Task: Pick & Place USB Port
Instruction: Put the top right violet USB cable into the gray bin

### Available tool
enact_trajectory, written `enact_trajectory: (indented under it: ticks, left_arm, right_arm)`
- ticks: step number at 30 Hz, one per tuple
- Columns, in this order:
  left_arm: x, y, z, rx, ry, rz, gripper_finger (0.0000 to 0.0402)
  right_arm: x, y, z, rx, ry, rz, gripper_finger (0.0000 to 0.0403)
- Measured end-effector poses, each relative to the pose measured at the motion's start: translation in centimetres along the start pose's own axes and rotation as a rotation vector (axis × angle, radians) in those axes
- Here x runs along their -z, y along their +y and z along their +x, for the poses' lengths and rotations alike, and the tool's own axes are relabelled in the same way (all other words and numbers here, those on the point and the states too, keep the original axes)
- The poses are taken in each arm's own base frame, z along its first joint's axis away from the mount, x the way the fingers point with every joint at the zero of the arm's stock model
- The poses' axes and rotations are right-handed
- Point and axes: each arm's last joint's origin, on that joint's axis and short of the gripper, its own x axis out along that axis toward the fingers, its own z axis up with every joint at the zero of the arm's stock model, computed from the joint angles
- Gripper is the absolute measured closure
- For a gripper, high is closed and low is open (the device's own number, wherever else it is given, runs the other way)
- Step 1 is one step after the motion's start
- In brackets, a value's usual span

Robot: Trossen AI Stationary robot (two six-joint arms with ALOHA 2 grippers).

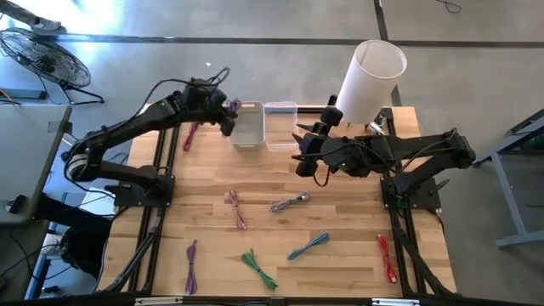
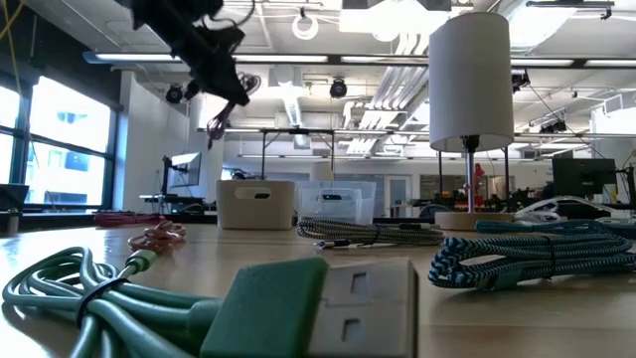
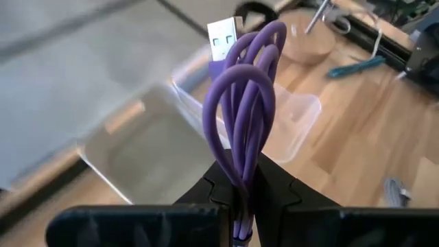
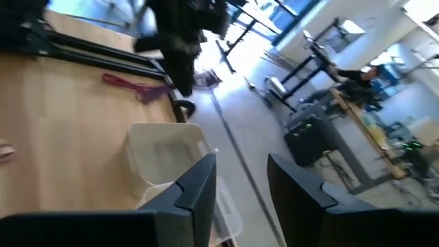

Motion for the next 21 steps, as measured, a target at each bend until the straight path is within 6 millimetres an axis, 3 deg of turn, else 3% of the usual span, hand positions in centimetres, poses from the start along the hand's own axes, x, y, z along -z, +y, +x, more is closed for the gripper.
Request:
enact_trajectory:
  ticks: [7,14,21]
  left_arm:
    - [-0.5,0.4,4.1,0.021,-0.028,-0.131,0.038]
    - [-0.5,2.2,6.3,0.002,-0.013,-0.217,0.038]
    - [0.3,2.6,8.2,-0.018,0.039,-0.226,0.038]
  right_arm:
    - [0.0,0.5,-0.2,-0.128,-0.022,0.035,0.0282]
    - [0.0,0.6,-0.2,-0.139,-0.024,0.04,0.0297]
    - [0.1,1.1,-0.5,-0.198,-0.025,0.023,0.0304]
